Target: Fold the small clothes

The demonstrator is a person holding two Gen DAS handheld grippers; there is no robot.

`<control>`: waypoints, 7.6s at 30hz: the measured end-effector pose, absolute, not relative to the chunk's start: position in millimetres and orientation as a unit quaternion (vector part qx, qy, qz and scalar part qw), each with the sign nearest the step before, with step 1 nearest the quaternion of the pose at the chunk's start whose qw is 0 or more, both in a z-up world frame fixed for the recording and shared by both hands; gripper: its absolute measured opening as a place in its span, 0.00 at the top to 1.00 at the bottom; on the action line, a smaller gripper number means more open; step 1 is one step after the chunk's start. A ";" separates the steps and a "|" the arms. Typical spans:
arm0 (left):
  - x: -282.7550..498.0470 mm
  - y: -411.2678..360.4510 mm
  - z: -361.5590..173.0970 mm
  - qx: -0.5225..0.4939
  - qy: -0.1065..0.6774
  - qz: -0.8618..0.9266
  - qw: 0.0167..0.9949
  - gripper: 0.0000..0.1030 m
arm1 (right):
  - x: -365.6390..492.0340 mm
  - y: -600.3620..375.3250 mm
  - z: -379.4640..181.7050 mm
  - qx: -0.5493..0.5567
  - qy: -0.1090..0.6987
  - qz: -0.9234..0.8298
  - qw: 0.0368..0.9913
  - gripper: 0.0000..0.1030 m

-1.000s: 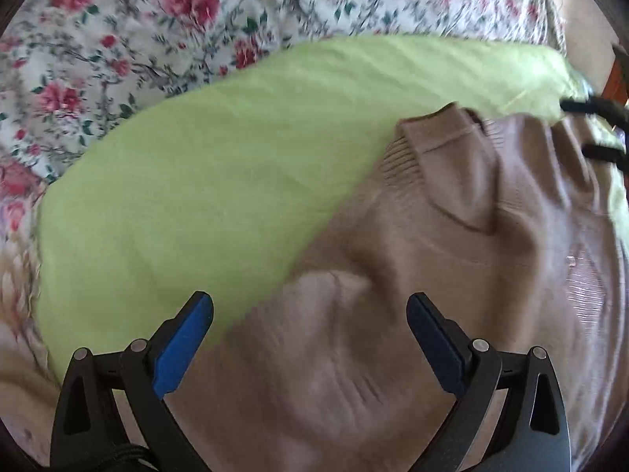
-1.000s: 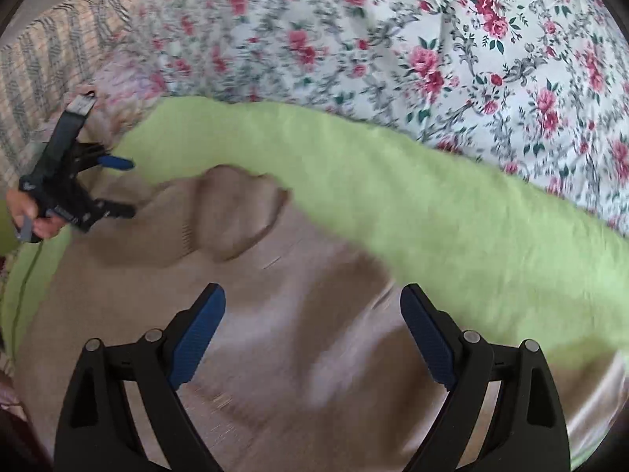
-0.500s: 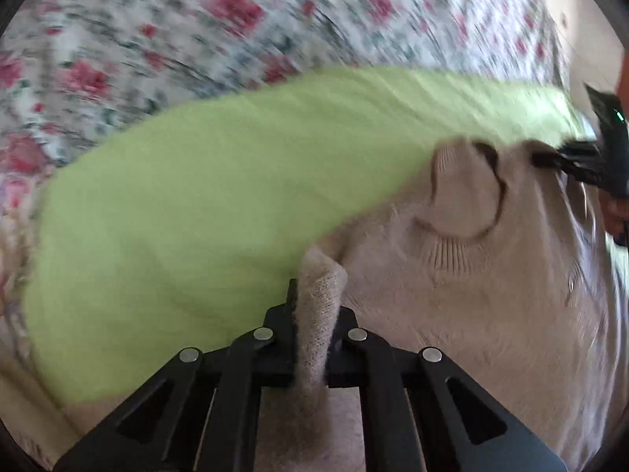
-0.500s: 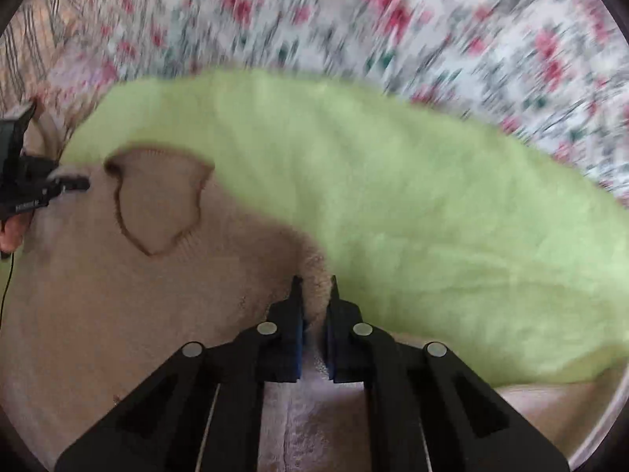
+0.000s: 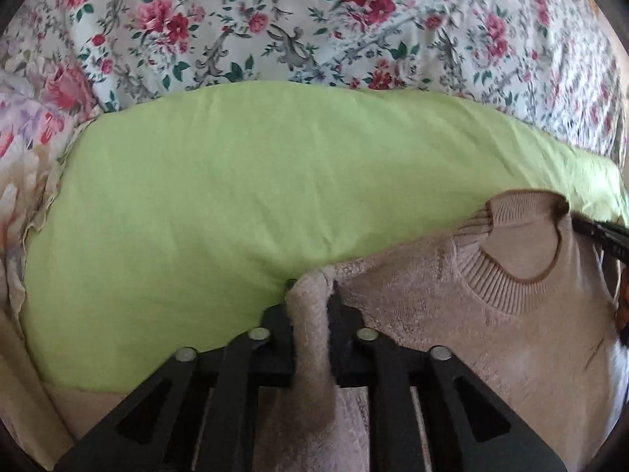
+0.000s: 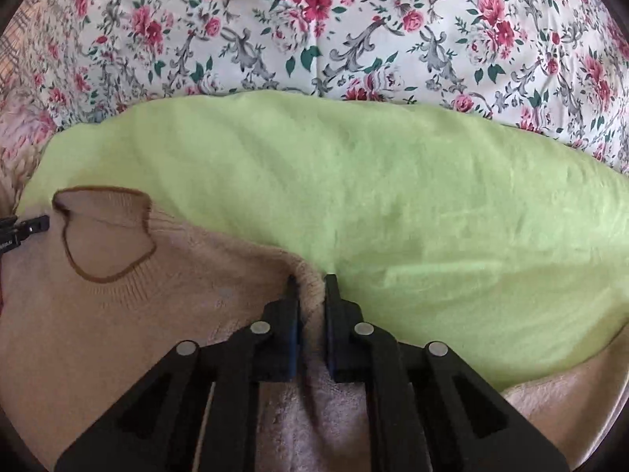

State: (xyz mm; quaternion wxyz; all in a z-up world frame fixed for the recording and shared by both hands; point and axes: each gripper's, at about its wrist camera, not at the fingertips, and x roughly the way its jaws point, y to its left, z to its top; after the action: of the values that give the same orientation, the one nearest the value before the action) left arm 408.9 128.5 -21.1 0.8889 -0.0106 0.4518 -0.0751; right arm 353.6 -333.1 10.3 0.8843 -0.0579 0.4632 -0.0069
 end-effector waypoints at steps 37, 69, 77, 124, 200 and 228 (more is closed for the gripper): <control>199.4 -0.7 -10.8 -0.120 0.501 -0.139 0.846 0.35 | 166.6 -649.4 99.7 0.251 0.305 -0.231 0.889 0.92; 192.6 43.1 -23.9 -0.237 0.497 -0.189 0.813 0.25 | 209.8 -176.9 -25.3 0.244 0.517 0.250 0.781 0.44; 247.6 -9.5 -25.2 -0.138 0.488 -0.126 0.853 0.34 | 188.2 -246.3 14.9 0.278 0.457 0.188 0.824 0.43; 237.8 41.8 -41.0 -0.176 0.458 -0.130 0.861 0.93 | 188.1 -344.9 32.9 0.030 0.430 -0.043 0.901 0.81; 226.7 -84.1 -15.6 -0.002 0.457 -0.243 0.855 0.46 | 91.8 -316.3 52.1 0.167 0.409 0.096 0.892 0.49; 241.1 118.5 -39.7 -0.121 0.452 0.067 0.881 0.55 | 170.0 -244.2 46.7 0.100 0.361 0.066 0.925 0.93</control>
State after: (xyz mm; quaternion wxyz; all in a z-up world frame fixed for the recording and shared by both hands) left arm 241.1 118.5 -39.7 0.8813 -0.1209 0.4519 0.0668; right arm 170.0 -244.2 46.7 0.9247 0.1001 0.3613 0.0664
